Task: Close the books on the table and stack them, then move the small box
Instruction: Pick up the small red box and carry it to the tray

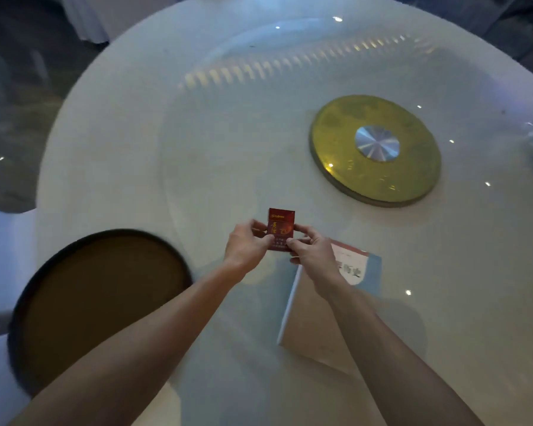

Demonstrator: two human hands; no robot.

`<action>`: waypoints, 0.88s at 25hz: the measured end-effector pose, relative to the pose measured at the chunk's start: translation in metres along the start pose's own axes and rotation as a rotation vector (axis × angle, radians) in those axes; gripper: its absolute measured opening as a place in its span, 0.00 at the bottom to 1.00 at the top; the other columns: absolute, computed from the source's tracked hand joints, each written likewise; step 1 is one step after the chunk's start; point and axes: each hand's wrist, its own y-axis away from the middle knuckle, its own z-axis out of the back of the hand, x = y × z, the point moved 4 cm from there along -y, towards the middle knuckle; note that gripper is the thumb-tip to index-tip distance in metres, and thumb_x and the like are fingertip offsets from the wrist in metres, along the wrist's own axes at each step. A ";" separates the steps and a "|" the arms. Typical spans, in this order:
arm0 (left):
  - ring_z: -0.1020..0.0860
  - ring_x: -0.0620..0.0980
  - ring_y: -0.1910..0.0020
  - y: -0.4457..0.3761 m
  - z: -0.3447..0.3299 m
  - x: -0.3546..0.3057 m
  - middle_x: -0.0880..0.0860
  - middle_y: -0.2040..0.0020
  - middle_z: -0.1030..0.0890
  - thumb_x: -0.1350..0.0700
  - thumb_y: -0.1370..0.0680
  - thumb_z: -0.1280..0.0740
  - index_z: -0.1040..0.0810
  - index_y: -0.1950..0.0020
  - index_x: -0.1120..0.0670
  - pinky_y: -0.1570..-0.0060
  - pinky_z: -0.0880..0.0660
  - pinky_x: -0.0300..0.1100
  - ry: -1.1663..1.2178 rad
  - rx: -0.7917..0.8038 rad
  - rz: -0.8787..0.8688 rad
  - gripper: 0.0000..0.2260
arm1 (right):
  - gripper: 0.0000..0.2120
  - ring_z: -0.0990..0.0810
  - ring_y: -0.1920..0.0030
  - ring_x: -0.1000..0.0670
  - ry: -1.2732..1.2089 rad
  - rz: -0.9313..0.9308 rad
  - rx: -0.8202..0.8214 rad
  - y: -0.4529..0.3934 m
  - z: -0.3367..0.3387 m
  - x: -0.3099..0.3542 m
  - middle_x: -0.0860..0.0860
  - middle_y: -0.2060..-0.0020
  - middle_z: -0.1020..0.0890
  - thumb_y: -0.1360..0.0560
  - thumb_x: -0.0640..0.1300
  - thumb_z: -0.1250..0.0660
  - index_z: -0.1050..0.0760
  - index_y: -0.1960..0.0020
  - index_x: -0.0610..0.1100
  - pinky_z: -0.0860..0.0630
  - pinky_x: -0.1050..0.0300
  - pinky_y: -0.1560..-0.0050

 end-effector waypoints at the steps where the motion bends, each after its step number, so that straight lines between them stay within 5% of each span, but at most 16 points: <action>1: 0.17 0.50 0.53 0.003 0.023 0.013 0.53 0.52 0.14 0.54 0.26 0.27 0.18 0.46 0.54 0.53 0.22 0.43 0.015 -0.035 0.015 0.10 | 0.17 0.16 0.53 0.47 0.024 -0.004 0.038 0.004 -0.024 0.003 0.42 0.53 0.14 0.20 0.35 0.31 0.21 0.33 0.45 0.20 0.53 0.55; 5: 0.17 0.50 0.53 0.021 0.109 0.068 0.51 0.53 0.15 0.53 0.25 0.27 0.17 0.46 0.54 0.50 0.21 0.45 0.067 -0.188 0.067 0.10 | 0.17 0.16 0.56 0.48 0.148 0.009 0.149 0.024 -0.123 0.010 0.43 0.55 0.15 0.21 0.34 0.32 0.20 0.34 0.43 0.20 0.54 0.57; 9: 0.18 0.48 0.51 0.048 0.179 0.137 0.50 0.51 0.16 0.53 0.24 0.27 0.19 0.45 0.53 0.52 0.21 0.44 0.103 -0.306 0.154 0.09 | 0.15 0.13 0.53 0.43 0.321 0.032 0.271 0.047 -0.217 -0.003 0.42 0.53 0.12 0.23 0.37 0.30 0.18 0.37 0.47 0.18 0.40 0.46; 12: 0.18 0.47 0.51 0.069 0.211 0.182 0.49 0.50 0.16 0.54 0.24 0.27 0.19 0.45 0.53 0.54 0.22 0.41 0.108 -0.371 0.236 0.09 | 0.11 0.14 0.53 0.48 0.476 0.045 0.375 0.067 -0.268 -0.021 0.48 0.54 0.12 0.23 0.43 0.30 0.18 0.41 0.51 0.17 0.39 0.44; 16: 0.19 0.46 0.54 0.089 0.224 0.224 0.49 0.51 0.17 0.55 0.23 0.27 0.21 0.47 0.52 0.63 0.29 0.34 0.075 -0.365 0.332 0.07 | 0.10 0.14 0.48 0.51 0.589 -0.002 0.476 0.084 -0.304 -0.047 0.53 0.50 0.13 0.21 0.48 0.31 0.19 0.41 0.52 0.17 0.43 0.42; 22: 0.19 0.48 0.51 0.096 0.221 0.252 0.50 0.49 0.19 0.55 0.23 0.27 0.23 0.44 0.52 0.58 0.22 0.41 0.046 -0.300 0.385 0.10 | 0.19 0.15 0.47 0.51 0.705 -0.043 0.628 0.094 -0.319 -0.063 0.51 0.46 0.14 0.21 0.48 0.30 0.22 0.31 0.45 0.17 0.46 0.40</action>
